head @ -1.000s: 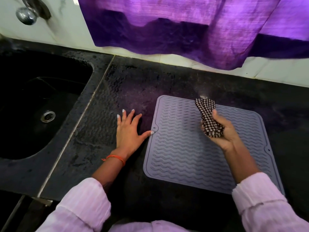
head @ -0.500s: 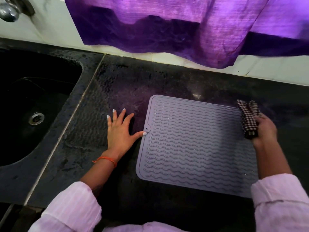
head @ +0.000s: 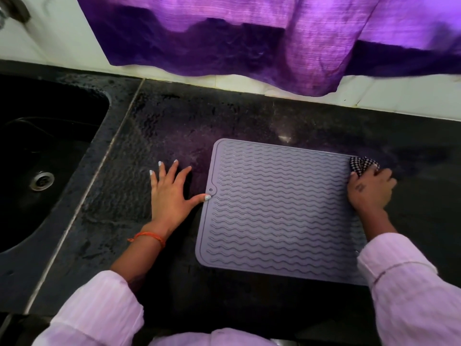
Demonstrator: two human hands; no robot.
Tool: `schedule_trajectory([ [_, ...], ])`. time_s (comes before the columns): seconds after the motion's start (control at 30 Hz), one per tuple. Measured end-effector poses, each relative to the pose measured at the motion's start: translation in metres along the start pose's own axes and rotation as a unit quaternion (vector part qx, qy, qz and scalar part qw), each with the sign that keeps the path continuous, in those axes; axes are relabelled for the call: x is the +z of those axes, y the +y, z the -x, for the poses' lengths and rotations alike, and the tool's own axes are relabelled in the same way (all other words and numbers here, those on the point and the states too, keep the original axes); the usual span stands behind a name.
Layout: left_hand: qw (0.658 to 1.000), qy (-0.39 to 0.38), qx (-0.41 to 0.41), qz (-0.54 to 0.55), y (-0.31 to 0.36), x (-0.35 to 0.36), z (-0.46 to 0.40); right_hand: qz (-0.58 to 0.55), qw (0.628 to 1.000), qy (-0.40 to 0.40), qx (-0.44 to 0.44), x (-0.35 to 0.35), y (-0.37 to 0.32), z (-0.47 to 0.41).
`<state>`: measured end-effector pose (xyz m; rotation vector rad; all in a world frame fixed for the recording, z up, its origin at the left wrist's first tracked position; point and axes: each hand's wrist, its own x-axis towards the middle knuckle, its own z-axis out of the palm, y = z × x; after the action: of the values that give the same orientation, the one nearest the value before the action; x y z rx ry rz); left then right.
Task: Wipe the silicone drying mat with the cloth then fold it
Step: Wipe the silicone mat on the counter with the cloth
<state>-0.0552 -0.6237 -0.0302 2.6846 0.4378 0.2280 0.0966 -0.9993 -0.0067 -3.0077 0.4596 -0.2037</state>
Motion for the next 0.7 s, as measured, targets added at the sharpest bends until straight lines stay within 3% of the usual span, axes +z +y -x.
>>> schedule_trajectory([
  [0.23, 0.999, -0.019, 0.039, -0.024, -0.003, 0.001, -0.006, 0.03, 0.998, -0.029, -0.054, -0.002, -0.017, 0.005],
  [0.7, 0.998, -0.026, 0.047, -0.039, -0.001, 0.0, -0.003, 0.036, 0.98, -0.079, -0.18, -0.004, -0.14, 0.068],
])
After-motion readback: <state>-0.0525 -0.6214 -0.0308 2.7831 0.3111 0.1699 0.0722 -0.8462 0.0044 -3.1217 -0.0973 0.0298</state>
